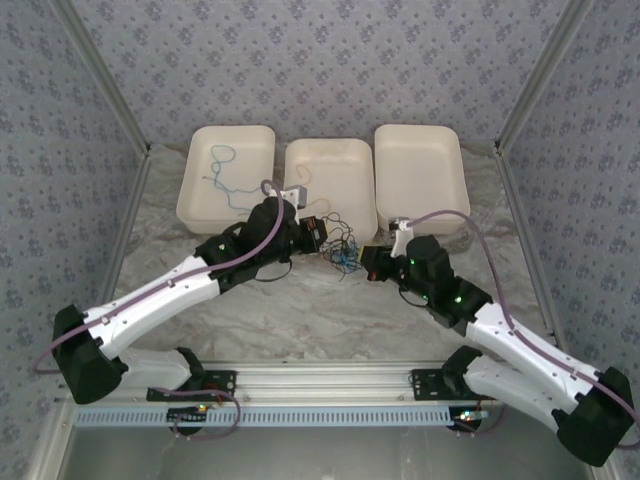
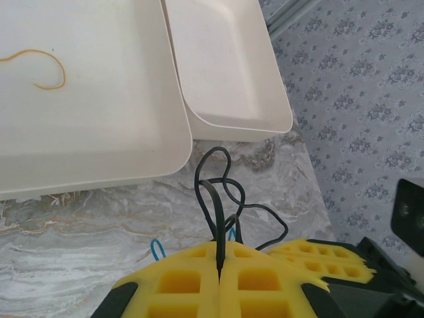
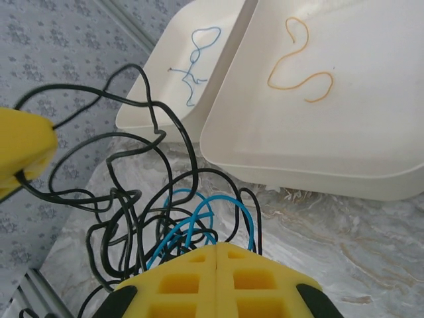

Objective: Untangle the cables

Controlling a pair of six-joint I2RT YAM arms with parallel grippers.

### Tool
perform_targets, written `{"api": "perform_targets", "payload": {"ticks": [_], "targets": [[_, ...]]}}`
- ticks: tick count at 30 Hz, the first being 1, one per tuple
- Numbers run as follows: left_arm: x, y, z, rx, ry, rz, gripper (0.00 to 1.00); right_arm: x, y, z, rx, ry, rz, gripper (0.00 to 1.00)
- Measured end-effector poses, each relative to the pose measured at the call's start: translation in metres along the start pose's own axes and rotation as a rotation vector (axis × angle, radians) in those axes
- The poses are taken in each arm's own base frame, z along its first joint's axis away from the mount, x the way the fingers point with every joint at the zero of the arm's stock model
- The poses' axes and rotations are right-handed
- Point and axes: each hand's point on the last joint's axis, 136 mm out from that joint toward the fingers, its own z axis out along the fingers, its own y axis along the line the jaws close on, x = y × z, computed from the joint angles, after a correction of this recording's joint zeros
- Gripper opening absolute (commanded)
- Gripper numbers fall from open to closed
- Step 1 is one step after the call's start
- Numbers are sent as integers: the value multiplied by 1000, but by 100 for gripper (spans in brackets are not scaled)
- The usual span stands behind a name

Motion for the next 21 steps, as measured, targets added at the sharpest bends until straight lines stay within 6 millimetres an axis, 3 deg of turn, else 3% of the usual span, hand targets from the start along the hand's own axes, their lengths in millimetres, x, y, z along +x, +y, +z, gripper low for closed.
{"api": "perform_targets", "payload": {"ticks": [6, 11, 15, 18, 21], "targets": [[-13, 10, -23, -21, -45, -14, 0, -22, -20, -29, 87, -97, 20, 0], [-28, 15, -52, -9, -102, -33, 0, -24, -34, -32, 133, -79, 19, 0], [-28, 14, -53, -3, -99, -34, 0, -11, -1, -13, -3, 21, -36, 54], [-23, 17, -46, -13, -72, -33, 0, 8, 24, -4, -108, 103, -98, 64], [-20, 19, -41, -21, -55, -35, 0, 13, 36, -3, -164, 129, -133, 64]]}}
